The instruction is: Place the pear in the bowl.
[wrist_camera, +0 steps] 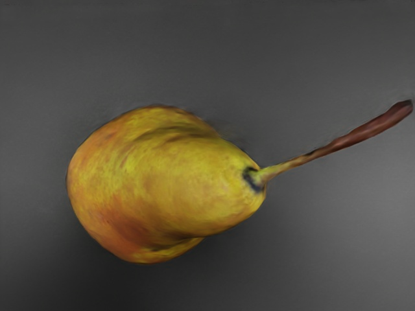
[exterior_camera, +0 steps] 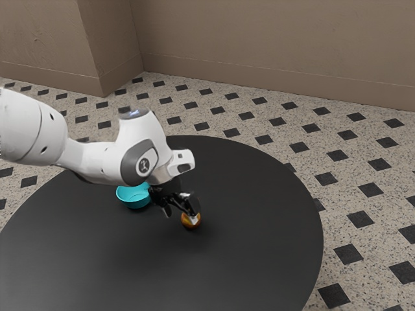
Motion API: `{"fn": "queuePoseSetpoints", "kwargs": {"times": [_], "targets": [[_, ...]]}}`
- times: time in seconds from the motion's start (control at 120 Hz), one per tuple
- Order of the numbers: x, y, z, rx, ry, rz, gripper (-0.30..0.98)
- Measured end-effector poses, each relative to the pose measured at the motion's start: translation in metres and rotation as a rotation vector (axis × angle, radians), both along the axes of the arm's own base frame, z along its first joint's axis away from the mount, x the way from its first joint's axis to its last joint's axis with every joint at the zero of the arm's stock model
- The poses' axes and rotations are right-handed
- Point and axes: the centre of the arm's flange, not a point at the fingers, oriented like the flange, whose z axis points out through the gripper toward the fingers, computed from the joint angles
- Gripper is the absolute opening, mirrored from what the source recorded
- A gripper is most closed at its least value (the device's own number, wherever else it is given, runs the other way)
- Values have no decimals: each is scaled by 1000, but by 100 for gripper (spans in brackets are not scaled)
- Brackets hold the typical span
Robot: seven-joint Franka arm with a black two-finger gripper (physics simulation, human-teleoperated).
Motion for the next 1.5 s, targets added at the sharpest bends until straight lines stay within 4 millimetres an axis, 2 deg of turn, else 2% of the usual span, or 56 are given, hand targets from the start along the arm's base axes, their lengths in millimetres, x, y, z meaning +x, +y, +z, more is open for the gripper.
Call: {"fn": "queuePoseSetpoints", "kwargs": {"times": [0.825,1.3,1.408,1.5], "targets": [[20,1,-36,36,-97,-94,68],[27,-1,-47,40,-115,-109,67],[28,-3,-46,40,-122,-113,63],[28,-4,-45,40,-126,-117,52]]}}
